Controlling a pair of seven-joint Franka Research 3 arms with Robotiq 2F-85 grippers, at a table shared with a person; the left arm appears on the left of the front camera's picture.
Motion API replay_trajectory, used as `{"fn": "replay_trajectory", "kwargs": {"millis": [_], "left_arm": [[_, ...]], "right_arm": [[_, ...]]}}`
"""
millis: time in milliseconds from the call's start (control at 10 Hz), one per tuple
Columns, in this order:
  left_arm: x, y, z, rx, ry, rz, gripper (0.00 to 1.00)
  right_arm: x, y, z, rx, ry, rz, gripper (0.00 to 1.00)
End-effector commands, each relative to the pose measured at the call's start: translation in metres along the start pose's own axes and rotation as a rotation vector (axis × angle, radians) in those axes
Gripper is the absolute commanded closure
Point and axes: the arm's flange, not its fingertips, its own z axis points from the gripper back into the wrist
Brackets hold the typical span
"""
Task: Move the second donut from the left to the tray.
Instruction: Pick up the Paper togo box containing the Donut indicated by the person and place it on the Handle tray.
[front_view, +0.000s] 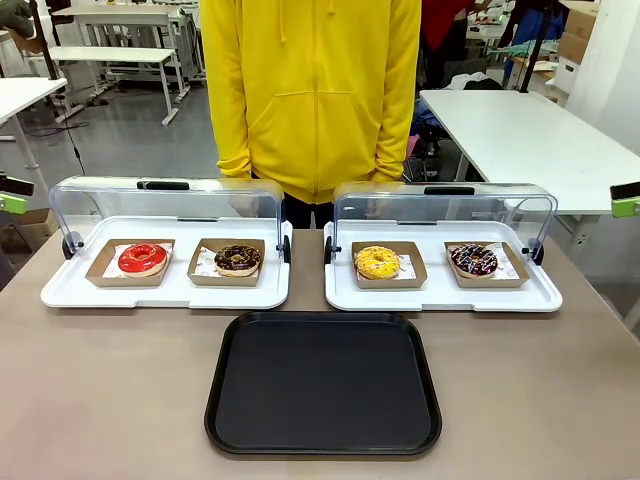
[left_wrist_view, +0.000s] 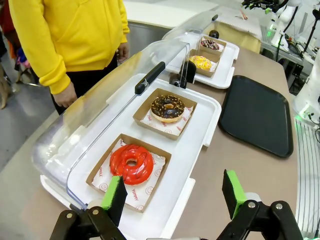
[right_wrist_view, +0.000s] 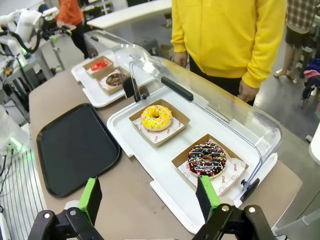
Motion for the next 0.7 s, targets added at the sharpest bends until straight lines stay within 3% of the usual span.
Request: {"fn": "replay_trajectory", "kwargs": {"millis": [0, 600], "left_arm": [[0.0003, -0.0004, -0.0001, -0.005, -0.011, -0.002, 0.0], [0.0003, -0.0004, -0.0001, -0.005, -0.011, -0.002, 0.0]], "right_arm": [[0.0017, -0.004, -0.0011, 0.001, -0.033, 0.029, 0.0], [0.0017, -0.004, -0.0011, 0.001, -0.033, 0.029, 0.0]]}}
